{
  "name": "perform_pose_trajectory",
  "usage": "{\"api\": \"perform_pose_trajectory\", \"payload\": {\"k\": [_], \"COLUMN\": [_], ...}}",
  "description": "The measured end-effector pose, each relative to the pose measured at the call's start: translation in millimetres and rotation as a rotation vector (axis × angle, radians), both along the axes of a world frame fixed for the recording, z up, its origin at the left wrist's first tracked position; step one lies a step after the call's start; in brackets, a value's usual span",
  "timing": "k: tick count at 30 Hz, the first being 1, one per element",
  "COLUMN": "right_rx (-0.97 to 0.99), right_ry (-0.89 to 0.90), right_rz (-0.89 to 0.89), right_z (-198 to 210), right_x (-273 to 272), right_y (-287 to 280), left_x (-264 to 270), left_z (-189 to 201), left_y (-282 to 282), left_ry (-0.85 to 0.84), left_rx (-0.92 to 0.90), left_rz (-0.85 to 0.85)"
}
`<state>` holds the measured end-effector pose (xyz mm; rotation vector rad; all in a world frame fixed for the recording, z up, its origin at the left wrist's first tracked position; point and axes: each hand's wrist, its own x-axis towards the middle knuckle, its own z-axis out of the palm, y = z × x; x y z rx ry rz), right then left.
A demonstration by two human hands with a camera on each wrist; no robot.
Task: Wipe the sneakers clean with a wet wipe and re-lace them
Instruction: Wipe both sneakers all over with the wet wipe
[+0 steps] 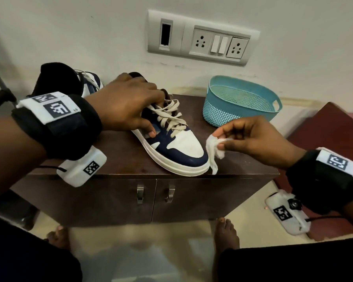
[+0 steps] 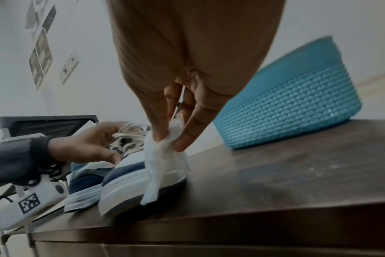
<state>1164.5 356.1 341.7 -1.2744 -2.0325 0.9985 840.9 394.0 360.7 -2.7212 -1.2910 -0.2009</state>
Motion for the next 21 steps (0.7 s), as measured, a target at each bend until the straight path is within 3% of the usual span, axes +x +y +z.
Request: {"api": "perform_pose_trajectory", "payload": {"k": [5,10,13,21], "right_rx": [-0.037,-0.023,-0.109,-0.061], "right_ry": [0.065,-0.077,-0.128,0.078], "right_rz": [0.026,0.071,0.111,-0.13], "right_z": [-11.3,-10.2,-10.5,-15.1], "right_x": [-20.2,-15.2,-12.8,-54.5], "right_y": [-3.4,-5.3,-6.9,26.4], "left_x": [-5.6,1.5,6.8,12.7], "left_z": [-8.9,-16.5,-20.7,-21.5], "left_y": [-9.8,-24.9,-25.1,-19.9], "left_ry": [-0.048,-0.24,-0.291,-0.274], "left_rx": [-0.079,-0.254,-0.249,-0.245], "left_rz": [0.132,0.166,0.166,0.156]}}
